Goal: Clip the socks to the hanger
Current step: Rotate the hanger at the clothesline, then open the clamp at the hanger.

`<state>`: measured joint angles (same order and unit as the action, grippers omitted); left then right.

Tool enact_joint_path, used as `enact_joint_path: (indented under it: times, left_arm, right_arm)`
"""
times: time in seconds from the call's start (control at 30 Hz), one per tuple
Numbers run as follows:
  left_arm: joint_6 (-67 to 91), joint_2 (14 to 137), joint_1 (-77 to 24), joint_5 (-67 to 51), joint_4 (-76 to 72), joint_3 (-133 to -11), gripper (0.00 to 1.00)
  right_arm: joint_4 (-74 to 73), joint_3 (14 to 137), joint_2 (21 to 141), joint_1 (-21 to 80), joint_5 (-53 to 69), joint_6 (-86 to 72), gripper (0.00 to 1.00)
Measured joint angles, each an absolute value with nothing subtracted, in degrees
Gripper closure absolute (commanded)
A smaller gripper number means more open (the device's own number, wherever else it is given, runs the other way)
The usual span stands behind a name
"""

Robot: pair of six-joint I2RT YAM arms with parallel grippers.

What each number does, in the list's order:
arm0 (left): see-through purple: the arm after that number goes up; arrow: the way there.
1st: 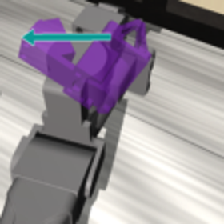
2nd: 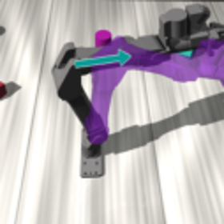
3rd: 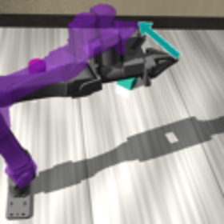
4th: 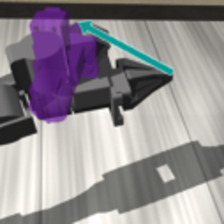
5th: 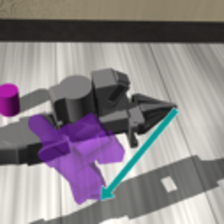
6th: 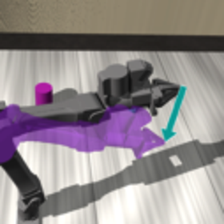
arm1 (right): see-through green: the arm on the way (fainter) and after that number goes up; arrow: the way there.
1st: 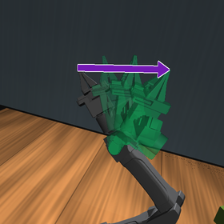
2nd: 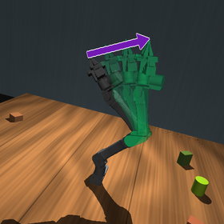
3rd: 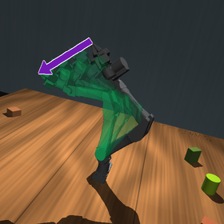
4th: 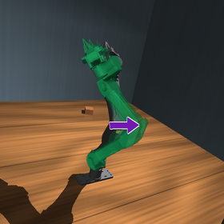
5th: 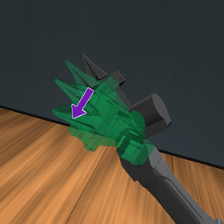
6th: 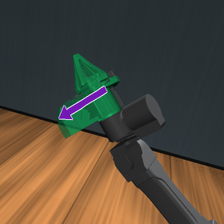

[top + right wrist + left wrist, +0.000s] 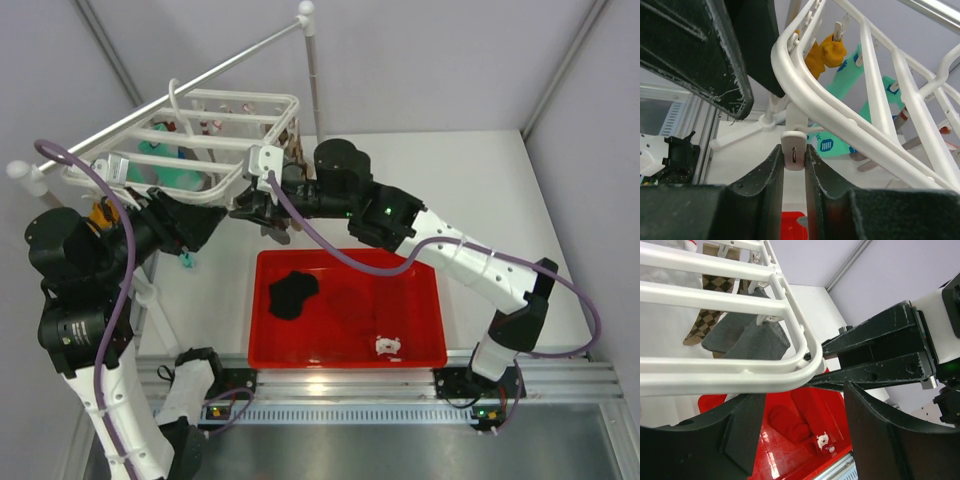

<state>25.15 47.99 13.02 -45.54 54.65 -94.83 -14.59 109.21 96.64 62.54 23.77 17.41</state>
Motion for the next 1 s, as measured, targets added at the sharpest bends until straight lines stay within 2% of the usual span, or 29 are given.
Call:
enact_joint_path:
  times: [0.63, 1.0]
  left_arm:
    - [26.09, 48.56, 13.26, -45.19, 49.76, -91.9, 0.34]
    - [25.28, 48.01, 13.37, -44.93, 47.81, -87.77, 0.39]
  right_arm:
    - [-20.1, 115.07, 99.33, 64.4, 19.16, 19.44, 1.0]
    - [-22.37, 117.25, 101.95, 64.6, 17.69, 20.4, 1.0]
